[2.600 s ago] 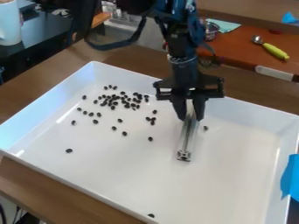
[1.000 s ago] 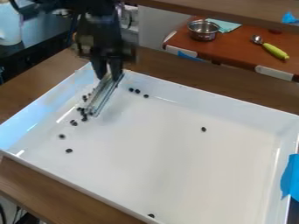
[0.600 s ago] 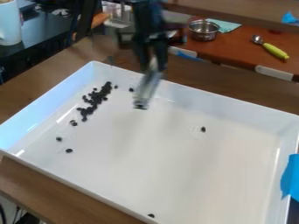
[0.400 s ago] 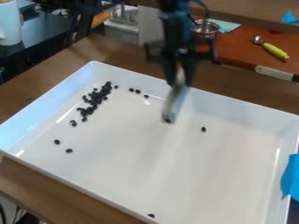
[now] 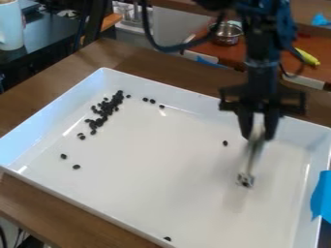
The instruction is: Sweep into pile
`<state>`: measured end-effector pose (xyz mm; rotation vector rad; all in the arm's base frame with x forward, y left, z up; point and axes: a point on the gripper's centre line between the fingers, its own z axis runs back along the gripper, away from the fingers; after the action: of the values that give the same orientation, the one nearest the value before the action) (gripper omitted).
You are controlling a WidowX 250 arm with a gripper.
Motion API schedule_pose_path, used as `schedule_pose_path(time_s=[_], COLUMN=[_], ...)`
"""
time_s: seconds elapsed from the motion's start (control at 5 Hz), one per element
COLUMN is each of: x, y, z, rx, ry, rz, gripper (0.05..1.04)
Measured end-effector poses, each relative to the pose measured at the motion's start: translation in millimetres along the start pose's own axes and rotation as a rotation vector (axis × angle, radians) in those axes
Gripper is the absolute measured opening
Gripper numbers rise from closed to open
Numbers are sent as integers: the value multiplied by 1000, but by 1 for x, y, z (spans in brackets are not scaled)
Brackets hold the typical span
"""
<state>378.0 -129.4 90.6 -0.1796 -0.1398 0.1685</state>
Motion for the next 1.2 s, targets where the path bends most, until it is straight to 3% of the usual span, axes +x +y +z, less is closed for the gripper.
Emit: schedule_pose_path(time_s=[0.2, 0.4, 0.6, 1.0, 1.2], x=[-3, -1, 4, 16, 18], y=[-12, -7, -1, 41, 82], z=[-3, -19, -18, -14, -6], rx=[-1, 29, 27, 30, 41], ry=[-20, -11, -22, -11, 18], rz=[-12, -6, -7, -2, -6], gripper=[322, 322, 322, 322, 322])
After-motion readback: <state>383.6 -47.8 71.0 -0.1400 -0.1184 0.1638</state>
